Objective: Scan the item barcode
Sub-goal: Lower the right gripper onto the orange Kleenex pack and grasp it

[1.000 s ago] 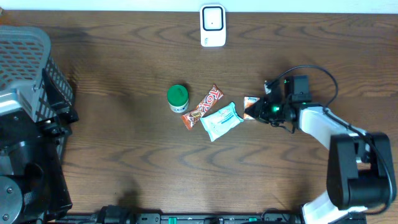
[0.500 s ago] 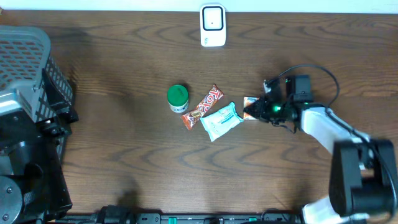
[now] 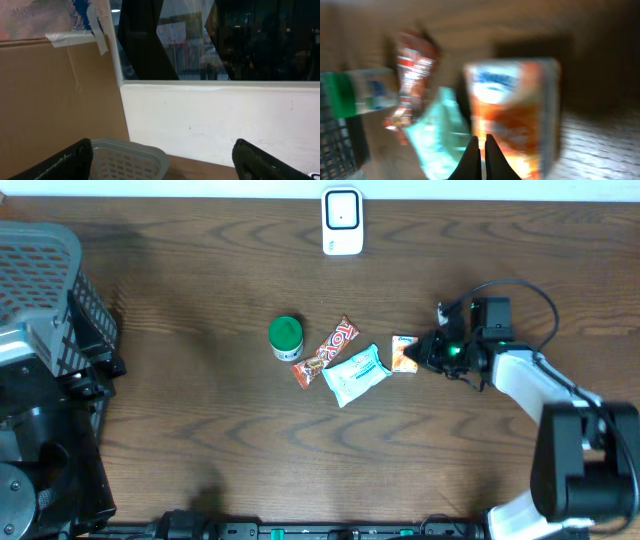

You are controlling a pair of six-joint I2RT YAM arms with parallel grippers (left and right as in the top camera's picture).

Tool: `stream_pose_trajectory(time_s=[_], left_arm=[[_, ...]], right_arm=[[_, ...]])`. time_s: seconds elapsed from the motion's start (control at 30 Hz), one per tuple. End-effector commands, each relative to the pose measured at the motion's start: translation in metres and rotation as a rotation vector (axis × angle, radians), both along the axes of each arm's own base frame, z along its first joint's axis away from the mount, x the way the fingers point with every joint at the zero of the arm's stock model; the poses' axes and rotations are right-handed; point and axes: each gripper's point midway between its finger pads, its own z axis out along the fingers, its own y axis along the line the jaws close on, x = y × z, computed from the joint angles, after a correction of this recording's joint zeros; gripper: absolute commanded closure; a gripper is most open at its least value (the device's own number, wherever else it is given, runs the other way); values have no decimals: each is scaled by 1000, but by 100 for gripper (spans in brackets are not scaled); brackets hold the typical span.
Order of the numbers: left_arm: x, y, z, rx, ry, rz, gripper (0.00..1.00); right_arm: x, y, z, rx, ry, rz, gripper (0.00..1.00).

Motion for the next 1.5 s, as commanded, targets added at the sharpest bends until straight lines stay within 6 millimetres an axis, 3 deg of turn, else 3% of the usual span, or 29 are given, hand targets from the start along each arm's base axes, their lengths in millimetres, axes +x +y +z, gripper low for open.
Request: stream_pose_trajectory(time_s=[0.0,0.1,0.17,0.23,0.27,0.3,0.4,0.5,0.67,1.0,1.27,1.47], left_arm=[[-2,1,2,-5,-10,0,11],[-2,1,2,-4,-10,1,11],[-2,1,2,-4,-10,1,11],[-2,1,2,-5,-10,0,11],[-2,1,2,-5,-11,0,11],[-2,1,2,-5,-11,0,11],[-2,0,2,-5,-12,0,11],[-2,1,3,-5,-14,0,11],[-2,1,3,-5,-15,0,11],[-2,1,3,-5,-15,0,11],[-3,1,3,-5,-16,0,11],[-5,1,4,-5,-22,0,11]], right_arm=[[-12,-5,-34,-28,101,-5,99],[-15,-5,-36,-31,109,5,99],[-13,-3,-24,-9,83,14,98],[-9,2,-1,18,32,28,99],[-7,8,25,35,-39,47,98],[-7,12,37,36,-72,55,98],[-4,21,53,-34,-124,29,98],[-2,27,39,-167,-121,-20,98],[-1,52,22,-199,-123,7,98],[6,30,1,-303,-81,-102,99],[-4,30,-19,-327,-12,-82,98],[-28,14,-42,-416,111,-81,99]])
